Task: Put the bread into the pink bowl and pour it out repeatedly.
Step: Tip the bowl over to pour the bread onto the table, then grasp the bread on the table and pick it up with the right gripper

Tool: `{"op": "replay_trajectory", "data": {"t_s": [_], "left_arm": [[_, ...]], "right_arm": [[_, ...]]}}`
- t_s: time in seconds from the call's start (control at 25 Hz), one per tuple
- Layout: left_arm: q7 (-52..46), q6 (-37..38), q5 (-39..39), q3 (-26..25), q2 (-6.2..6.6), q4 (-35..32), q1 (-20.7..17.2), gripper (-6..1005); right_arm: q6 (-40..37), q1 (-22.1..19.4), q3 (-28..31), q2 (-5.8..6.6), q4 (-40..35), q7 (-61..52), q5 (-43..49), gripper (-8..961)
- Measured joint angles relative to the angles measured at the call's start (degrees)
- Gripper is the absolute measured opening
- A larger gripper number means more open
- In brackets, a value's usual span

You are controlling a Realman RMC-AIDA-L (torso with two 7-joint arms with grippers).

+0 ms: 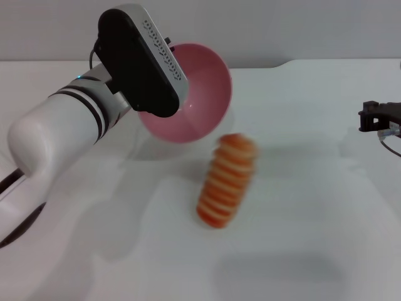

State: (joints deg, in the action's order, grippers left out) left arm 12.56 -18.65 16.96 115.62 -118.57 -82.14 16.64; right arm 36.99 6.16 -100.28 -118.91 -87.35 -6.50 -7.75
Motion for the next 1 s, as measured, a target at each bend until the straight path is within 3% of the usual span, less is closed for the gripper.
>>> {"op": "replay_trajectory", "data": {"t_s": [0.28, 0.44, 0.64, 1.0], "left_arm": [[-5.8, -0.5, 0.5, -1.0, -0.04, -0.3, 1.0, 48], [-12.2, -12.7, -1.7, -2.4, 0.04, -1.4, 5.3, 48], [-12.5, -26.5, -9.7, -4.4, 0.21, -2.1, 10.1, 48], [-6.6, -39.0, -28.8, -15.3, 0.41, -8.3, 11.1, 48]], "right_arm": [[0.3, 0.3, -0.1, -0.01, 0.1, 0.0, -0.1, 9], [1.2, 0.7, -0.3, 0.00, 0.0, 0.0, -0.2, 12], [2.3, 1.6, -1.1, -0.01, 0.1, 0.0, -0.2, 16], [5.1, 2.8, -3.1, 0.04, -0.6, 0.0, 0.1, 23]]}}
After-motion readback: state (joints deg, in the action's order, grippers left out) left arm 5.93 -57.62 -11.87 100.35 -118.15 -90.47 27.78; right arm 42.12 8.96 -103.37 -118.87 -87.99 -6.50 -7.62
